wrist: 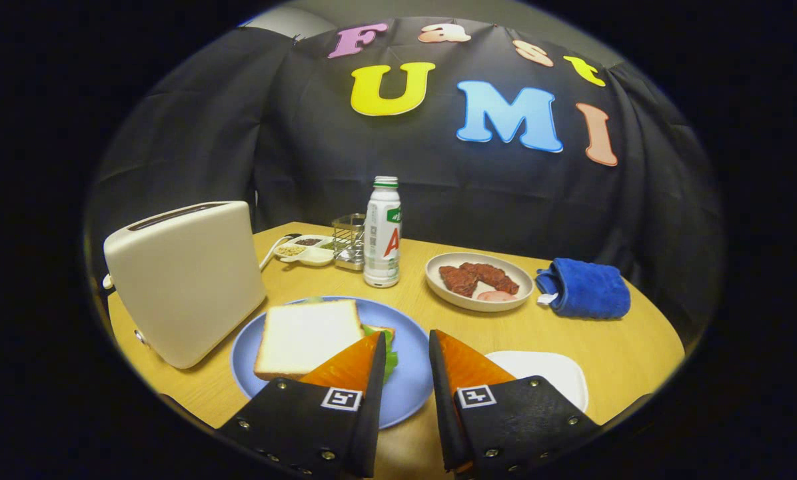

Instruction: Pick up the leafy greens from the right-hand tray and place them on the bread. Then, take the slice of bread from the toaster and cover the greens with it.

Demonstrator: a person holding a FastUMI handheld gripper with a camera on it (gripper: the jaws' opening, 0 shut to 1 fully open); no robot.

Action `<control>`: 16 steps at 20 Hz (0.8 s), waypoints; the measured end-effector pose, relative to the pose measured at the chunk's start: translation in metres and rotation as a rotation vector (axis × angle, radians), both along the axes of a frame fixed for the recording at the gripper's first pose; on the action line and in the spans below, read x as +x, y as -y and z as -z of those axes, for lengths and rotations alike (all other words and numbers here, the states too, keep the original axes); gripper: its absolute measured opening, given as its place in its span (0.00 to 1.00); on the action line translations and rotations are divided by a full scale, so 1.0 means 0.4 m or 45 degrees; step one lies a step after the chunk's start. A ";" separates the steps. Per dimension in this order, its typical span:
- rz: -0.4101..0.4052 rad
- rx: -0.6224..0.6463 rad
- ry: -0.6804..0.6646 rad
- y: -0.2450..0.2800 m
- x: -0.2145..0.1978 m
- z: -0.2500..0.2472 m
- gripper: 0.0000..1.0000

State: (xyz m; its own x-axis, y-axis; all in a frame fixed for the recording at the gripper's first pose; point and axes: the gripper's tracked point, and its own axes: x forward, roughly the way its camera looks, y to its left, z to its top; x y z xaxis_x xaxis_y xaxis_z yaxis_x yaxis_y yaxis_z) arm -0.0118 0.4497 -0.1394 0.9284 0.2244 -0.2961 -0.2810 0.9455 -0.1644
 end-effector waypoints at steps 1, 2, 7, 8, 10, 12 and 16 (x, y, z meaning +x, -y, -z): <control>0.010 0.005 0.040 0.023 0.000 -0.021 0.38; 0.020 0.004 0.072 0.052 -0.002 -0.037 0.38; 0.039 0.041 0.138 0.158 -0.018 -0.081 0.38; 0.038 0.055 0.142 0.174 -0.019 -0.086 0.38; 0.049 0.063 0.173 0.216 -0.019 -0.104 0.38; 0.042 0.073 0.202 0.258 -0.020 -0.126 0.38; 0.037 0.107 0.280 0.399 -0.006 -0.176 0.38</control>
